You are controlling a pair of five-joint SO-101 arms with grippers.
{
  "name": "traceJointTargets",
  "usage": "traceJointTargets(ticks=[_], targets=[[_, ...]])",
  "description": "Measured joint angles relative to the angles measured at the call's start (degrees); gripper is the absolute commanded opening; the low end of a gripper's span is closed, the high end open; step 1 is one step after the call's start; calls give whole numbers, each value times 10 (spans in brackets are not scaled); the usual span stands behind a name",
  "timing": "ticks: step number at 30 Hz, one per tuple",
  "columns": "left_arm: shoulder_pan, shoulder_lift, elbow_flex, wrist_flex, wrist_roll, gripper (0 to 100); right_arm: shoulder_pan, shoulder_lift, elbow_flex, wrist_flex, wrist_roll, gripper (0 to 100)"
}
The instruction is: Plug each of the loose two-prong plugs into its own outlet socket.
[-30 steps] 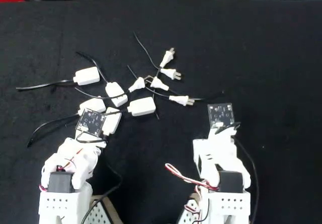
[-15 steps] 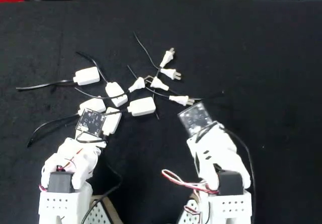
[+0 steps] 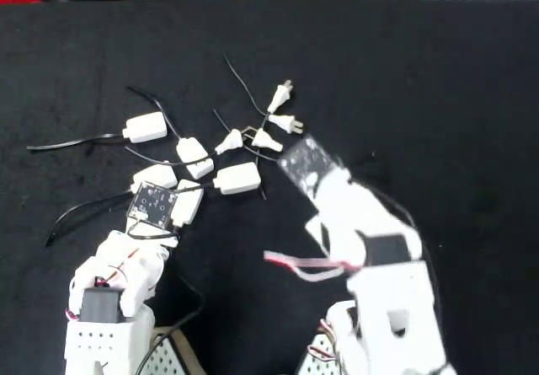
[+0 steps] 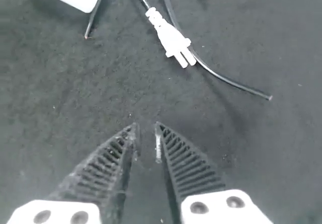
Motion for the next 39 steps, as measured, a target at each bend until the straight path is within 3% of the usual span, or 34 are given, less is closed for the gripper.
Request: traceJointTargets(ticks=[7, 17, 28, 39], targets=[[0, 0, 0, 0, 0, 30, -8, 248, -139, -2, 71, 142], [0, 0, 0, 0, 0, 30, -62, 484, -338, -3, 120, 142], [0, 0, 0, 0, 0, 30, -46, 731, -554, 57, 244, 142], [0, 0, 0, 0, 0, 30, -33, 889, -682, 69, 258, 113]])
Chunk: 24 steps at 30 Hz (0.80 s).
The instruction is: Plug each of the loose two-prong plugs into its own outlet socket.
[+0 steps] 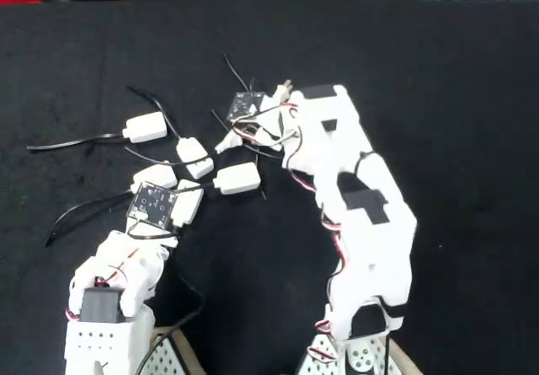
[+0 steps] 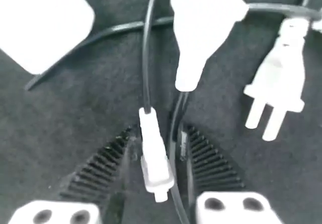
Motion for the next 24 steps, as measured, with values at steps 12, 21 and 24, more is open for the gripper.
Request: traceJointTargets(ticks=[12, 21, 24], targets=[[0, 0, 0, 0, 0, 30, 11, 22, -93, 132, 19, 11], [0, 0, 0, 0, 0, 30, 18, 20, -251, 299, -184, 11], [0, 0, 0, 0, 0, 30, 33, -1, -217, 300, -239, 11]])
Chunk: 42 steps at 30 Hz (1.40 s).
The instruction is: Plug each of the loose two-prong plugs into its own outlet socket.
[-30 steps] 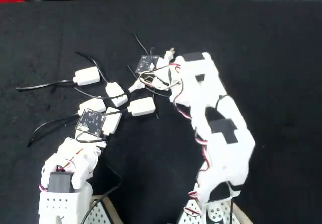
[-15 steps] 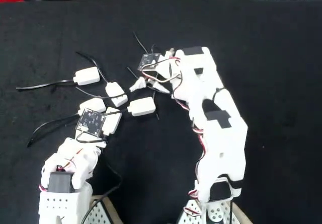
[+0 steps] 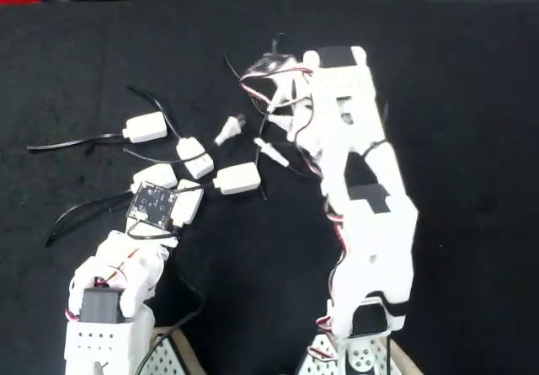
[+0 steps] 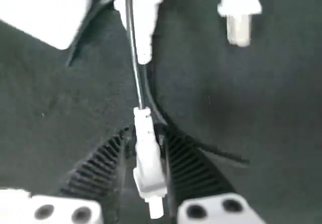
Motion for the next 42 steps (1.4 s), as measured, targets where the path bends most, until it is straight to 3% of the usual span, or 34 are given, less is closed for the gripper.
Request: traceJointTargets(ticks=[10, 15, 20, 27, 33, 38, 42], targets=[[18, 0, 0, 0, 1, 30, 84, -310, 361, -85, -17, 11], [60, 0, 0, 0, 0, 30, 85, -499, 607, -191, -18, 11], [81, 0, 0, 0, 0, 31, 41, -565, 765, -295, -77, 11], [94, 0, 0, 0, 0, 30, 6, -526, 829, -423, -149, 11], [92, 0, -1, 0, -4, 30, 25, -485, 831, -456, -151, 11], [83, 0, -72, -6, -55, 34, 28, -485, 832, -461, -151, 11], [61, 14, -153, -19, 17, 124, 28, -482, 832, -462, -152, 11]])
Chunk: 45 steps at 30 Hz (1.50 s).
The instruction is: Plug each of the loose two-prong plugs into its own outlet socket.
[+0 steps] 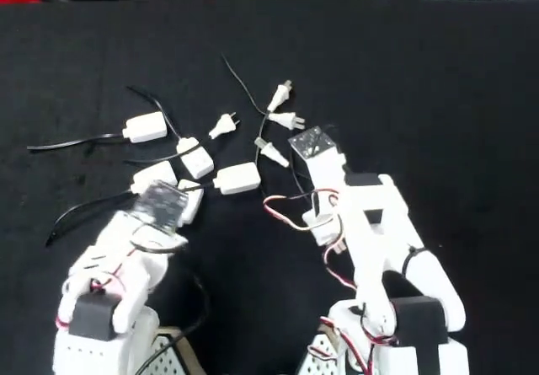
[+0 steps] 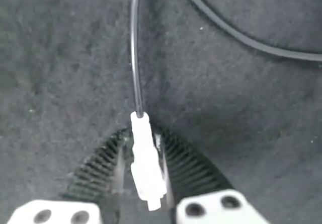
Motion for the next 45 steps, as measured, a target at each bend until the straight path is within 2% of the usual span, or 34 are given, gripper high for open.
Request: traceJointTargets(ticks=[4, 12, 19, 24, 33, 38, 40, 45], targets=[[-5, 104, -25, -38, 53, 226, 0, 0, 0, -1, 1, 11], [-5, 452, -121, -135, 141, 236, 0, 0, 0, -1, 1, 11], [4, 718, -239, -158, 149, 236, 0, 0, 0, -1, 1, 11], [4, 852, -294, -203, 151, 236, 0, 0, 1, -3, 1, 11], [4, 943, -339, -242, 142, 225, 0, 0, 1, -3, 1, 11], [13, 945, -340, -241, 77, 18, 0, 0, 2, -4, 1, 11], [18, 945, -346, -215, 40, 48, 0, 0, 2, -4, 1, 11], [33, 944, -356, -134, -47, 27, 0, 0, 2, -4, 1, 11]])
